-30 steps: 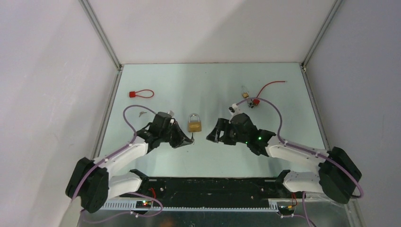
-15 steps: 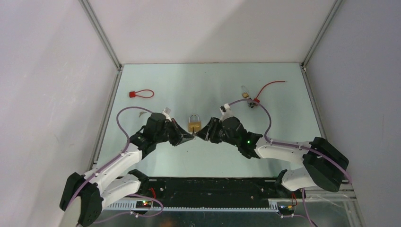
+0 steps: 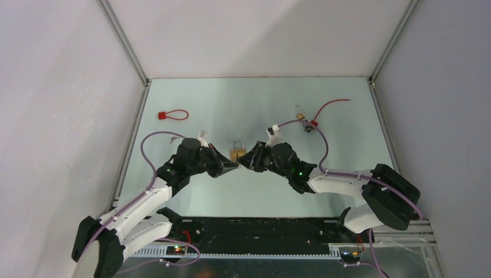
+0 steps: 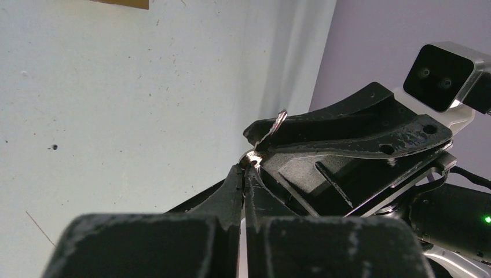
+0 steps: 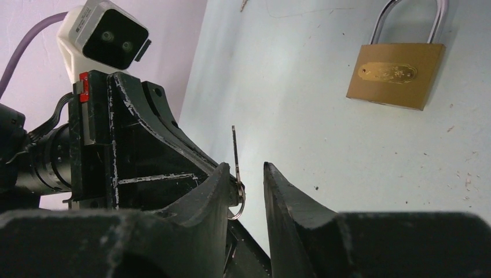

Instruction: Unlock with the key

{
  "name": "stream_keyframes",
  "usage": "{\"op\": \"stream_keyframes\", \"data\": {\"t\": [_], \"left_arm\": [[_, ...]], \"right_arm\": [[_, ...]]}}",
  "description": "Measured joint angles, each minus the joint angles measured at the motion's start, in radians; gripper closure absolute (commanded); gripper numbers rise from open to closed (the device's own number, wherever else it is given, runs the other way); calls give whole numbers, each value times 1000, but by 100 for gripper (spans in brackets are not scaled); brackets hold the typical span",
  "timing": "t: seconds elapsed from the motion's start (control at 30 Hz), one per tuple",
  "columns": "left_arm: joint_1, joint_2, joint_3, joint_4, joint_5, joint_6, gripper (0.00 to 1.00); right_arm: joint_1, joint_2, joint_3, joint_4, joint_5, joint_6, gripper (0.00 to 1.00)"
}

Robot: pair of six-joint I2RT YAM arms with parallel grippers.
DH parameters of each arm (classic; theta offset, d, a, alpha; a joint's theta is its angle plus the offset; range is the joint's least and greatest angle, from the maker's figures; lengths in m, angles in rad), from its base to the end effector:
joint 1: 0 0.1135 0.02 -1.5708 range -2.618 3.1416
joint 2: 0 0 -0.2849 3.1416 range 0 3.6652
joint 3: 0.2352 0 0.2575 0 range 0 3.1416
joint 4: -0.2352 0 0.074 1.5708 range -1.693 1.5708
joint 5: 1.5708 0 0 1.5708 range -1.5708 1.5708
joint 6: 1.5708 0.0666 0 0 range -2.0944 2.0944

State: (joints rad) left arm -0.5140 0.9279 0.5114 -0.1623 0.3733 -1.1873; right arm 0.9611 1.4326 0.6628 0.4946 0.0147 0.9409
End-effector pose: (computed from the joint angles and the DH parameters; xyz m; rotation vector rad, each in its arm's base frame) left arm 0.1764 -0.1275 0.2207 -0.5693 2.3800 -1.2935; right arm 0.1941 0.2762 0.2263 -0.0093 2.0603 1.2603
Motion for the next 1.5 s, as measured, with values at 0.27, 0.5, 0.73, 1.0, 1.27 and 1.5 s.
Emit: {"op": "stream_keyframes", "data": {"t": [0.27, 0.5, 0.73, 1.0, 1.27, 1.5], "left_arm": [[0, -13, -6, 23, 1, -31, 100], [0, -42, -35, 44, -1, -74, 100], [0, -73, -69, 75, -6, -121, 99], [6, -119, -74, 81, -11, -102, 52], [74, -130, 16, 86, 61, 110, 23], [81, -78, 233, 104, 193, 321, 25]], "right_arm": [[6, 0, 0, 25, -4, -3, 74], [16, 0, 0, 37, -3, -3, 74], [23, 0, 0, 39, -3, -5, 100], [17, -48, 0, 33, 1, -39, 100], [-6, -220, -8, -53, -31, -158, 100], [-42, -370, -8, -111, -105, -257, 100]]}}
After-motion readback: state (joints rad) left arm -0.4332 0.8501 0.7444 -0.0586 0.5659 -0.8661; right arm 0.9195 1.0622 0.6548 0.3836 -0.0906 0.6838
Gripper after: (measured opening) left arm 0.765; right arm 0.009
